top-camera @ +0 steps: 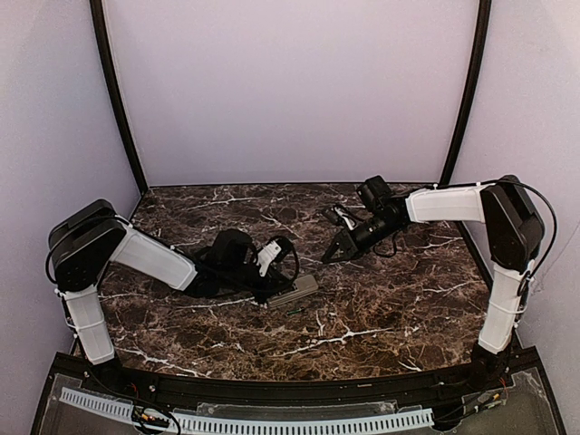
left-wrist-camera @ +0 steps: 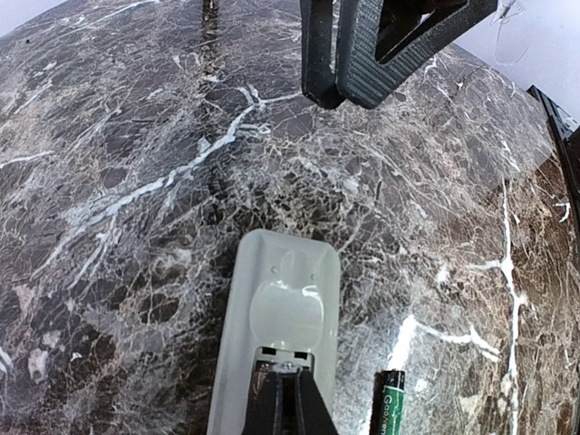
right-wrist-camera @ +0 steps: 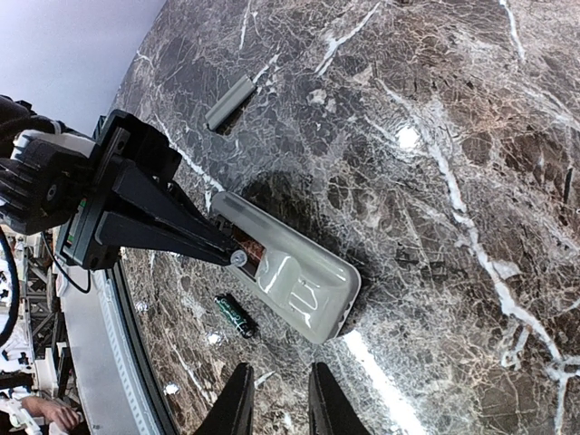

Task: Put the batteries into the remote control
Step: Load the battery into the battery compartment.

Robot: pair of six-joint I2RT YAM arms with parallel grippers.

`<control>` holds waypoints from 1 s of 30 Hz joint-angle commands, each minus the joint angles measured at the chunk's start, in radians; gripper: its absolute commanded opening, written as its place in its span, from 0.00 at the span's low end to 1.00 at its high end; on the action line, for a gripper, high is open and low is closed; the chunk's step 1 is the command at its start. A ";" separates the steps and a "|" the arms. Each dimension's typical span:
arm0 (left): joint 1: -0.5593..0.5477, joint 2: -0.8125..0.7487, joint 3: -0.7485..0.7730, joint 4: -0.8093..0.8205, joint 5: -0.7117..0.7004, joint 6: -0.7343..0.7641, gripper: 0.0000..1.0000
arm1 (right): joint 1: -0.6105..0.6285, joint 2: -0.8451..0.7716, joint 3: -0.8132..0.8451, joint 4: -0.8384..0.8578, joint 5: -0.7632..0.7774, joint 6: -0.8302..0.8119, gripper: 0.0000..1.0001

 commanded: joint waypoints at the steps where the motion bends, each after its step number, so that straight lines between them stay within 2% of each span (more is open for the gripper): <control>1: 0.005 0.014 -0.025 0.018 0.022 0.013 0.04 | -0.005 0.016 -0.002 -0.004 -0.011 -0.012 0.21; 17: 0.006 0.016 -0.041 0.002 0.028 0.005 0.06 | -0.004 0.016 0.004 -0.009 -0.005 -0.016 0.21; 30: 0.006 -0.002 -0.045 -0.019 0.022 -0.001 0.18 | -0.005 0.018 0.013 -0.016 -0.006 -0.015 0.22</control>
